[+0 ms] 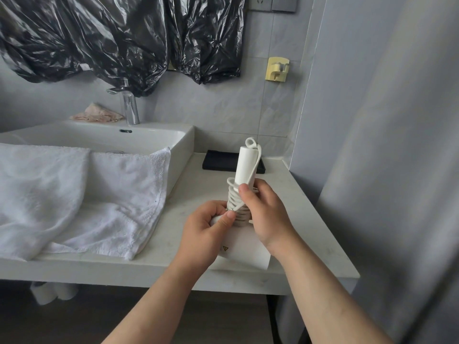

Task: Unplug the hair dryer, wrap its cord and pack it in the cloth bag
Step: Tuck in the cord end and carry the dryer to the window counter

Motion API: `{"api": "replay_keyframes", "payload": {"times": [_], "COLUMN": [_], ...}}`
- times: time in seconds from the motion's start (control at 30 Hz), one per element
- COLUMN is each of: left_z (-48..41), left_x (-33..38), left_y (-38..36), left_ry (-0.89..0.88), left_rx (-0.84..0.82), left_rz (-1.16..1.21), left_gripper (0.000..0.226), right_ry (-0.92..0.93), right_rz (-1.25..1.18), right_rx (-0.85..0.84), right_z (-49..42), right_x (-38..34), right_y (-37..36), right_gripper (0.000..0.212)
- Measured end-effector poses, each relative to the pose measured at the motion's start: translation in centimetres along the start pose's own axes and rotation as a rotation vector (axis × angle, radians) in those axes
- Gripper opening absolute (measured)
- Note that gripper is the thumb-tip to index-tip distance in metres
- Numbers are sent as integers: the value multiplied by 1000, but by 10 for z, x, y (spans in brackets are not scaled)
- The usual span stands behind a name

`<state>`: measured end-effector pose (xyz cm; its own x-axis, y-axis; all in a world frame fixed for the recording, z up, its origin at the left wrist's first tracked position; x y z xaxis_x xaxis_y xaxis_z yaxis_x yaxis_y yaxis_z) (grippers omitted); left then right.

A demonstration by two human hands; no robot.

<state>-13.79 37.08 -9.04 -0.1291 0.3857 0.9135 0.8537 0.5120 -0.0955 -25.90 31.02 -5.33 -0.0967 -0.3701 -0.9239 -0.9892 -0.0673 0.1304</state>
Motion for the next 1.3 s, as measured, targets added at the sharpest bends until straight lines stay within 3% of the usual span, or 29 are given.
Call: {"api": "replay_keyframes", "payload": {"times": [0.17,0.33,0.57,0.8,1.0,1.13,1.3], "left_z": [-2,-5,-9,-8,-8,-3,20], "left_x": [-6,-15,-28,-31,-32,-29,-24], "left_y": [7,14,16,15,13,16,25], "left_ry": [4,96,241,272,296,241,57], "left_rx": [5,30,30,35,47,66,97], "left_rz": [15,88,297,370,425,331,-32], "left_gripper": [24,9,13,15,15,15,22], "right_ry": [12,21,1,-51,16,33,44], "right_rz": [25,80,150,24,74,102,59], "right_rx": [14,30,91,28,74,75,43], "right_z": [1,3,-4,-4,-6,-6,-6], "right_x": [2,1,0,3,3,2,4], "right_y": [-1,1,4,-2,4,4,0], "right_gripper": [28,34,39,44,31,27,29]}}
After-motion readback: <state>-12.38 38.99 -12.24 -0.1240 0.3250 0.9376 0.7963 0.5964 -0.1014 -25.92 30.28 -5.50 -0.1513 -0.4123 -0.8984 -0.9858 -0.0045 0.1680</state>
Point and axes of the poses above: each hand's wrist, its own z-axis away from the middle knuckle, its own y-axis out of the back of the hand, x = y × z, the point moved 5 cm from there along -z, towards the middle knuckle, and after that the axes turned 11 degrees about x, right-handed, at the moved point
